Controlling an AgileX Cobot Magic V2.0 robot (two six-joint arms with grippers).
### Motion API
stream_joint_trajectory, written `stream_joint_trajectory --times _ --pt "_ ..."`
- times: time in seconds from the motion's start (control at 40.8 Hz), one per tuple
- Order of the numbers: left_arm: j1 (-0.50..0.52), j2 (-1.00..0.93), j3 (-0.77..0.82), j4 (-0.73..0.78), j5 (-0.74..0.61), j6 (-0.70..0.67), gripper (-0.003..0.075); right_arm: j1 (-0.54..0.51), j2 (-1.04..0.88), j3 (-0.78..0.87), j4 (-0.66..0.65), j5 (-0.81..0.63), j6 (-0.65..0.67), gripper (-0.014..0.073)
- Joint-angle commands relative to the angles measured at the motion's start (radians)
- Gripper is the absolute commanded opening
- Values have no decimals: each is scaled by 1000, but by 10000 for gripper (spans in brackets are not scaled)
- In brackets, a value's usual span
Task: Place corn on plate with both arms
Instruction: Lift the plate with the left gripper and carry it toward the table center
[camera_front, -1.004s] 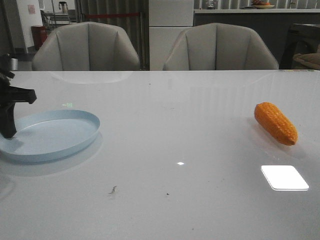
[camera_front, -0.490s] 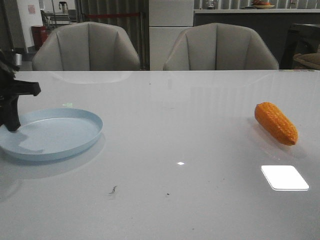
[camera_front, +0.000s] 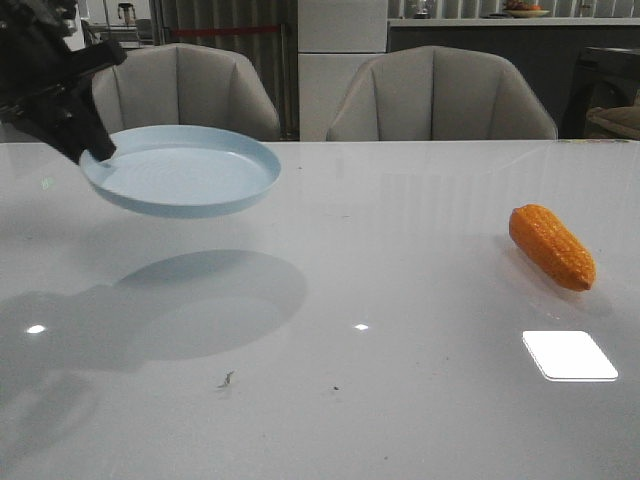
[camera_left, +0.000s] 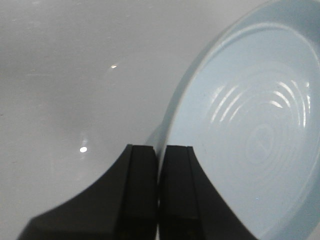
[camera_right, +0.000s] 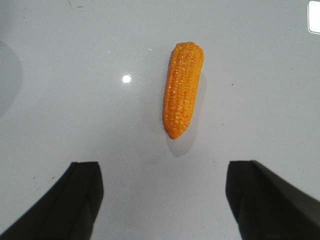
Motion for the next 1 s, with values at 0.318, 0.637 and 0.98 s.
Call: stream_joint_trajectory --times 0.318,0.637,0.98 --pt "-223 -57 -50 -53 25 15 89 -6 -11 -34 -3 -62 -11 612" --pt "-340 15 -46 22 26 6 89 -6 -11 -34 -3 -62 -11 612" --pt "-344 106 -45 20 14 6 89 -6 -11 -34 -3 -49 -11 612"
